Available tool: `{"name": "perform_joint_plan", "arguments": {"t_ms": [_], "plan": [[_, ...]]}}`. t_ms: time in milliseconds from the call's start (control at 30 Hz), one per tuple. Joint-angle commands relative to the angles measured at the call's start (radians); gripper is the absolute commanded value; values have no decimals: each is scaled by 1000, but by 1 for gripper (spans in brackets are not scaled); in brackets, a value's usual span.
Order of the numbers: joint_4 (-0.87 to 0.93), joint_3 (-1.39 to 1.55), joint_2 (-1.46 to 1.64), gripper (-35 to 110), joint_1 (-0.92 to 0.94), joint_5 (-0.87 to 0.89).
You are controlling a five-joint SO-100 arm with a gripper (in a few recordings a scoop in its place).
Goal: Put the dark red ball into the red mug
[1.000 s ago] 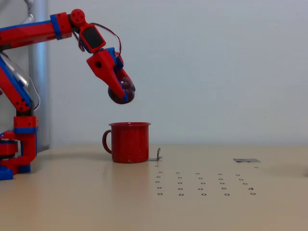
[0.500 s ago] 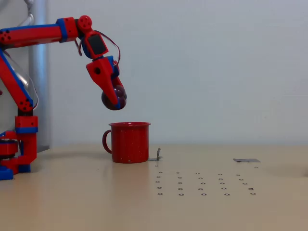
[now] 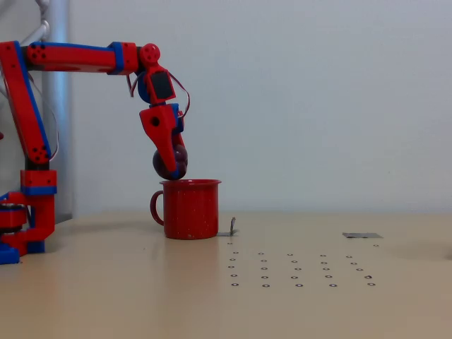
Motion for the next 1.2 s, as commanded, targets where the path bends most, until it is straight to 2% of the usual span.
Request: {"name": "perform_joint_plan", "arguments": {"t_ms": [0,667,1167], "plan": [[-5,-104,6,10,-3,20],[-11,-342,-249,10,25,8],[-2,-420,-293,26,57,-20]]}}
